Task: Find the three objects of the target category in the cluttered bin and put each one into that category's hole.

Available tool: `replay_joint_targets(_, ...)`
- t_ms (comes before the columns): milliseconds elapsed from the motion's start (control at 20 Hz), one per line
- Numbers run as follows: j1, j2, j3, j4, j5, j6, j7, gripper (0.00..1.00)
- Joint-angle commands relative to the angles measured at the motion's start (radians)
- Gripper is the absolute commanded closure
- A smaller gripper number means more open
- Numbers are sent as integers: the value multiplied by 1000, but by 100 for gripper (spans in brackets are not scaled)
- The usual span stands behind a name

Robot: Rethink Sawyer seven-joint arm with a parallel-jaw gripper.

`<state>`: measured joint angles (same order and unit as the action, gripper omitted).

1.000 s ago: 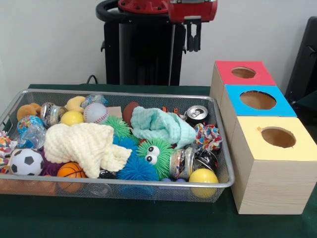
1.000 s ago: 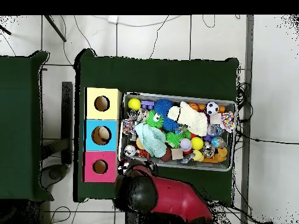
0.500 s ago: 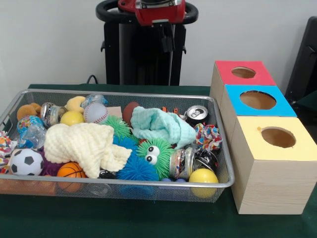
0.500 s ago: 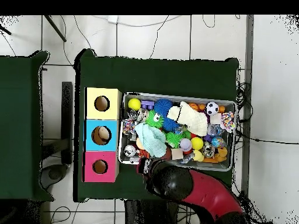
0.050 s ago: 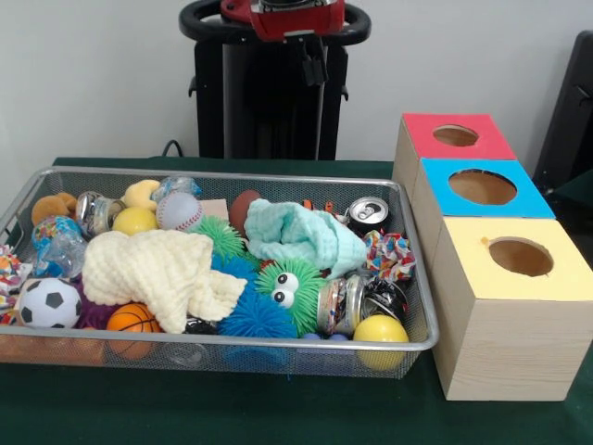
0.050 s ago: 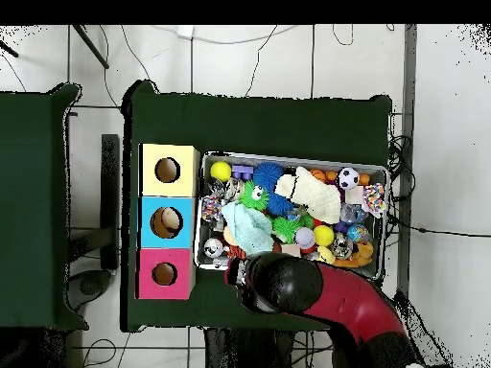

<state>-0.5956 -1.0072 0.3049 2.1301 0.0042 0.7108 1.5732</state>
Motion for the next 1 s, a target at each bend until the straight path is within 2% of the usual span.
replay_joint_targets(50, -2, -28, 137, -58, -13, 10, -92, 100)
replay_joint_targets(150, 8, -32, 133, -63, -3, 69, -65, 100)
replay_joint_targets(300, 50, -15, 90, -105, -33, 224, 15, 100)
replay_joint_targets(450, 73, 2, 66, -138, -50, 326, 56, 100)
replay_joint_targets(650, 82, 36, 55, -189, -51, 420, 79, 100)
replay_joint_targets(1000, 85, 110, 31, -264, -49, 526, 118, 100)
